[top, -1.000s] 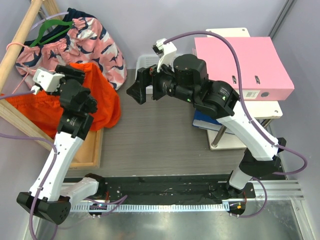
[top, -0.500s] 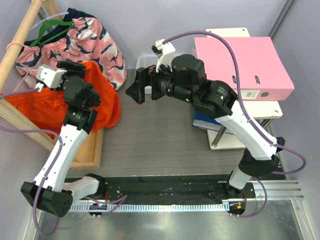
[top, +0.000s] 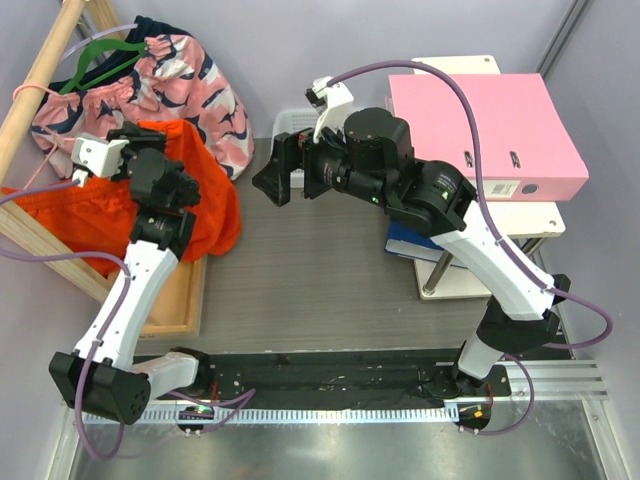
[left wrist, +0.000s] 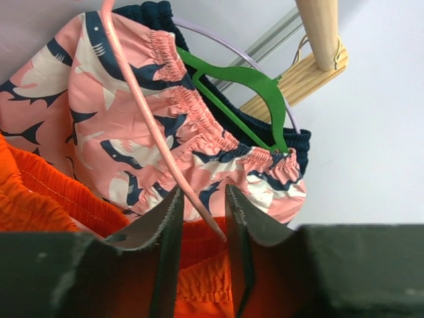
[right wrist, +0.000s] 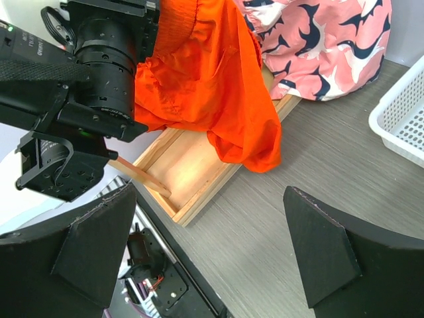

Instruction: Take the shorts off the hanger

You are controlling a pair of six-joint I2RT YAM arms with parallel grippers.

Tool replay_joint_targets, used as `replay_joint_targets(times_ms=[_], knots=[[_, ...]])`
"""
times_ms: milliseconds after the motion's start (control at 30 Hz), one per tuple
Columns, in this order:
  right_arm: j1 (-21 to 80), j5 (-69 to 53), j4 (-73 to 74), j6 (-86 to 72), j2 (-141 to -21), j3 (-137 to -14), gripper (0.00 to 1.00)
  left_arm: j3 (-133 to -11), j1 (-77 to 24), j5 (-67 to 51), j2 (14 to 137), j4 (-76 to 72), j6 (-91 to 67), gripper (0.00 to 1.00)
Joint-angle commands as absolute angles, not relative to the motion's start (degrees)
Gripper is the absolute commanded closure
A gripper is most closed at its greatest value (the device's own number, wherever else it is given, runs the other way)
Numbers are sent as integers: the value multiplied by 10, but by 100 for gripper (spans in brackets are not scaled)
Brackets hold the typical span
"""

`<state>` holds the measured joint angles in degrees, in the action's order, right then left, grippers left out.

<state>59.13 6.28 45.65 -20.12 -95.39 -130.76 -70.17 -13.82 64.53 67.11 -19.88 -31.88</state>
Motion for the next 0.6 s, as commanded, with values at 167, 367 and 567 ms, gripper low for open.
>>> replay_joint_targets(times_ms=[167, 367, 567], knots=[[592, 79, 454, -198, -953, -1323, 1, -714, -128, 677, 679, -265, -329, 84], [589, 81, 454, -199, -951, -1321, 1, -753, -127, 685, 686, -285, -302, 91], [588, 83, 453, -200, -945, -1315, 1, -809, -115, 718, 720, -287, -292, 99]])
